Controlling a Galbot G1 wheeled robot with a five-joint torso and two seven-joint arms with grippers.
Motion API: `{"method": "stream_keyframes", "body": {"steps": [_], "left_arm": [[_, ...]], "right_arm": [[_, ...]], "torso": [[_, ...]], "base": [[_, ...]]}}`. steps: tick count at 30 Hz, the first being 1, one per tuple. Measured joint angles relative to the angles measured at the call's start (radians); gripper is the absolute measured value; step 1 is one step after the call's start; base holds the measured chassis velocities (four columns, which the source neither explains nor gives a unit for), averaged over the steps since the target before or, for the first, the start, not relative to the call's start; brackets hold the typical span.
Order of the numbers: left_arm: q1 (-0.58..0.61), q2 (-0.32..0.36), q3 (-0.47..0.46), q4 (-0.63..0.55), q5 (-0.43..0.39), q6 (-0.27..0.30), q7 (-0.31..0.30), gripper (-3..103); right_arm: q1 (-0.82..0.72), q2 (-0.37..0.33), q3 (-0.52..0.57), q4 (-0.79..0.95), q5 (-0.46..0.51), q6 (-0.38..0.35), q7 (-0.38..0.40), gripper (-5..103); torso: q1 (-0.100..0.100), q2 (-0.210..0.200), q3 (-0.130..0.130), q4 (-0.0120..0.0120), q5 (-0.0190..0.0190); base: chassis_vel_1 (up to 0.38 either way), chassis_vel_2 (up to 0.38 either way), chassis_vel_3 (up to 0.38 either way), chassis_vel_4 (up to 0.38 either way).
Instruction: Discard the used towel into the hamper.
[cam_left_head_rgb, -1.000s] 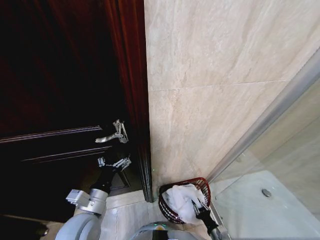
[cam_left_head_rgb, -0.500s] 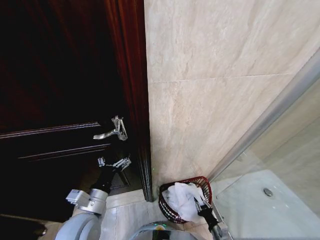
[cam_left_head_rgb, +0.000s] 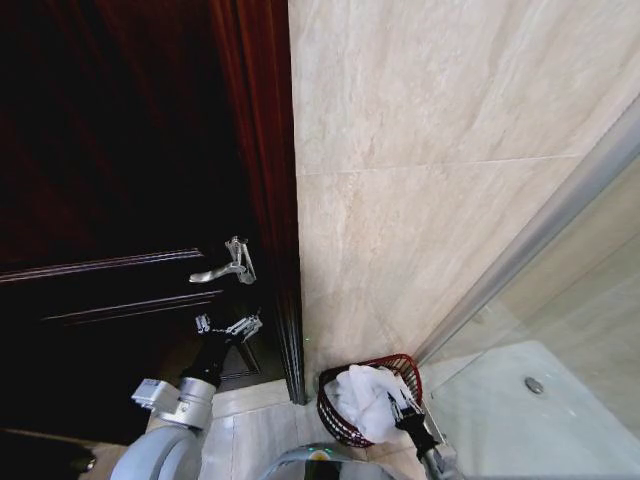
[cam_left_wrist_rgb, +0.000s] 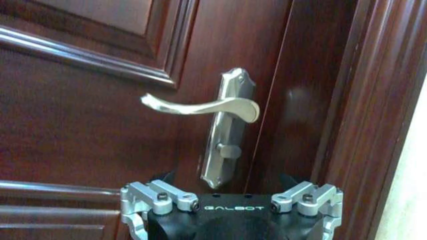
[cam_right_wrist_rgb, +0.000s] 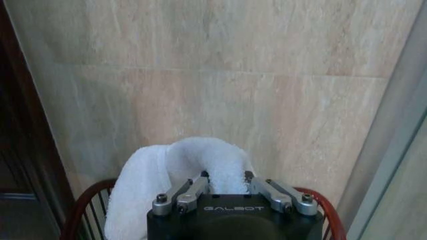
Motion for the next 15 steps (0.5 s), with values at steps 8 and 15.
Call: {"method": "stream_keyframes", "body": {"steps": [8,15], "left_arm": [[0.000,0.000,0.000,0.000,0.000,0.000,0.000,100],[0.000,0.000,0.000,0.000,0.000,0.000,0.000,100]], "right_arm": [[-0.003,0.001,0.000,0.000,0.003,0.001,-0.003,18],[-0.004,0.003,0.000,0.008,0.006,-0.004,-0.003,18]], "torso": [[0.016,0.037,0.021,0.0000,-0.0001],[0.018,0.041,0.023,0.0000,0.0000]], "base": [[0.000,0.000,0.000,0.000],[0.008,-0.003,-0.005,0.006]]}}
